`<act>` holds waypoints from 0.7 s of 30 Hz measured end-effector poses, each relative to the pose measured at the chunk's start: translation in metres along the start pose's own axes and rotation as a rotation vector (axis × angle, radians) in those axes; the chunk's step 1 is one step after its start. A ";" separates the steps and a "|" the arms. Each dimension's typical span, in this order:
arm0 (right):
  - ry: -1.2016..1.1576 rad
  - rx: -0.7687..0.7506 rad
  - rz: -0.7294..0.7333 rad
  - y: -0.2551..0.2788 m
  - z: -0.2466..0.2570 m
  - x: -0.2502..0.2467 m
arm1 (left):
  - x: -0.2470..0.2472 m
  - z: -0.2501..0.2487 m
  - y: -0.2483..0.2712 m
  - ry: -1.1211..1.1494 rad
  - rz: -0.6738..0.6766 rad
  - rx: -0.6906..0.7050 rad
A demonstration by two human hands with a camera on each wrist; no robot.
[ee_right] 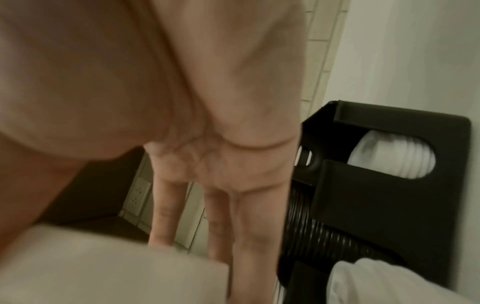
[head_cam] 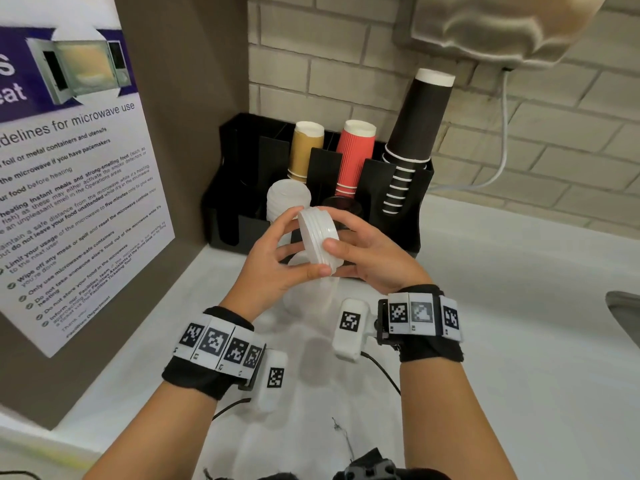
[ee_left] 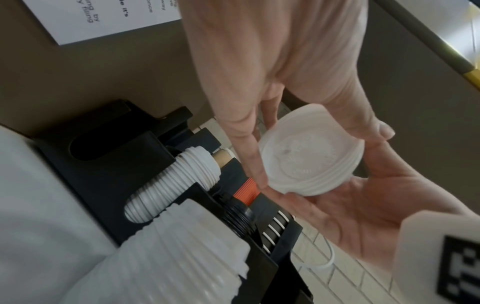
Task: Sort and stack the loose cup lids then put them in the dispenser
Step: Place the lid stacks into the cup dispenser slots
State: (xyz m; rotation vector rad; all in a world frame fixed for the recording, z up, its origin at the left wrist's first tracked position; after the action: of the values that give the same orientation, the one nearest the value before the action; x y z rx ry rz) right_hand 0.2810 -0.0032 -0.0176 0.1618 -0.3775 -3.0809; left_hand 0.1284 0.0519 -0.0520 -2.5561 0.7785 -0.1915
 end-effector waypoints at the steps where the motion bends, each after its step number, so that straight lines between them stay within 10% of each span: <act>1: 0.004 -0.008 -0.021 0.000 0.001 0.000 | 0.000 0.000 0.000 -0.006 0.003 -0.003; 17: 0.112 -0.107 -0.228 -0.002 0.004 -0.001 | 0.003 0.008 -0.004 0.045 0.064 -0.008; 21: 0.067 -0.199 -0.468 -0.004 0.020 -0.040 | -0.014 0.004 -0.004 -0.033 -0.040 0.009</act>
State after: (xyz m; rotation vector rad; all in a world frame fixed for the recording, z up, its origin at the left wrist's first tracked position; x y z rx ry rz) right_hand 0.3189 0.0075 0.0048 0.3985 -0.0270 -3.5303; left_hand 0.1194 0.0641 -0.0537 -2.5608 0.7127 -0.1646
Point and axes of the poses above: each hand's wrist, its own y-axis away from the middle knuckle, its own x-axis out of the palm, z = x × y, the point moved 3 cm from there along -y, towards the middle knuckle, and after that the axes turned 13 degrees about x, right-handed, at the moved point
